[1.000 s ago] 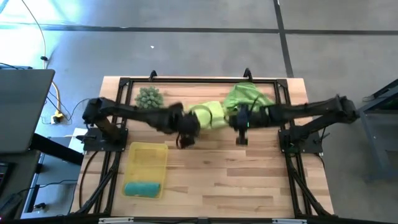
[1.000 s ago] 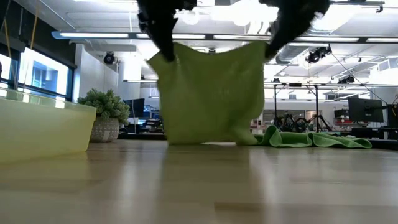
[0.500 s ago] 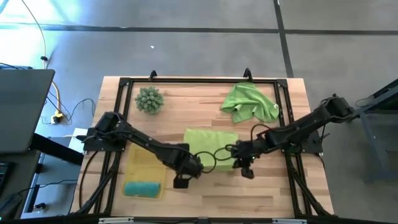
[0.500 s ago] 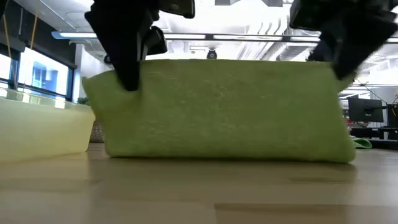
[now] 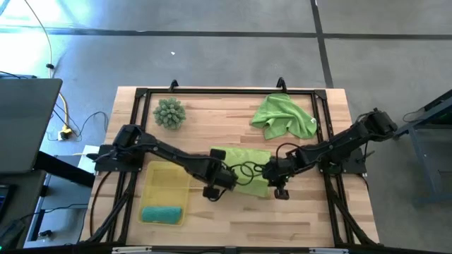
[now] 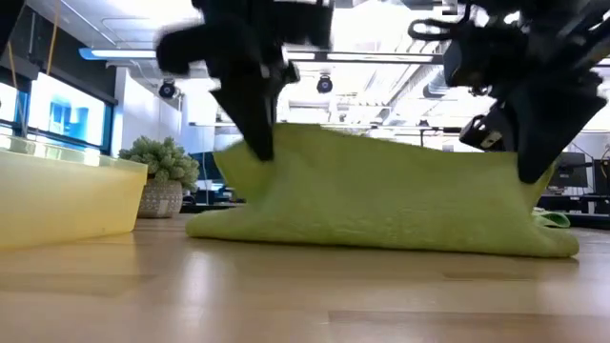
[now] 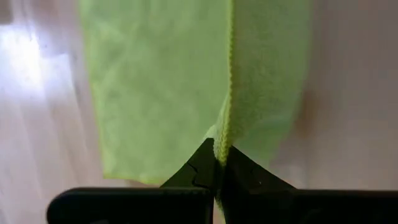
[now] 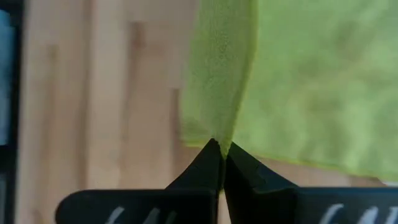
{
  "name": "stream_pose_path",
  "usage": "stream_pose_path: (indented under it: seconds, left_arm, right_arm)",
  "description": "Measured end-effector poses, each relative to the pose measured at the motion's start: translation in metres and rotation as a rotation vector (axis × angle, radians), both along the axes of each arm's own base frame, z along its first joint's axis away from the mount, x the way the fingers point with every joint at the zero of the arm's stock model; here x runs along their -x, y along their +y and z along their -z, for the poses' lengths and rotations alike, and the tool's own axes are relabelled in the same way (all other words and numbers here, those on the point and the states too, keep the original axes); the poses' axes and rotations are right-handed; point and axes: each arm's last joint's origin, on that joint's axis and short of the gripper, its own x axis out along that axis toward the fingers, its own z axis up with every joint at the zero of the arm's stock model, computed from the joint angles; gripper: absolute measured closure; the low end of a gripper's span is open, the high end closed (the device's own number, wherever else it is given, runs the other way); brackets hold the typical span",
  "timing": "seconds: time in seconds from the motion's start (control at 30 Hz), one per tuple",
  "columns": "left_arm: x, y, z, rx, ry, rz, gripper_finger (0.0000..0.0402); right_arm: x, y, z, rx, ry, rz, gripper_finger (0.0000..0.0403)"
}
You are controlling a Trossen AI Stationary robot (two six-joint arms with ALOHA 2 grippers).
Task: Roll microfiber towels into tight, uniform cylinder then place into a basket
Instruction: Fold the light green towel
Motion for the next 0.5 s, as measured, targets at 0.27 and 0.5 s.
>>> stream_pose_path:
  seconds: [0.27,0.5]
  left_arm:
    - [-0.011,0.029,0.028,-0.135,0.047,-0.091,0.0401]
    - [-0.012,0.042,0.028,-0.194,0.025,-0.176,0.0401]
  right_arm:
    - [0.000,-0.023,0.004,0.120,0.040,0.037,0.0403]
    - [-0.004,-0.044,0.004,0.165,0.029,0.032,0.0403]
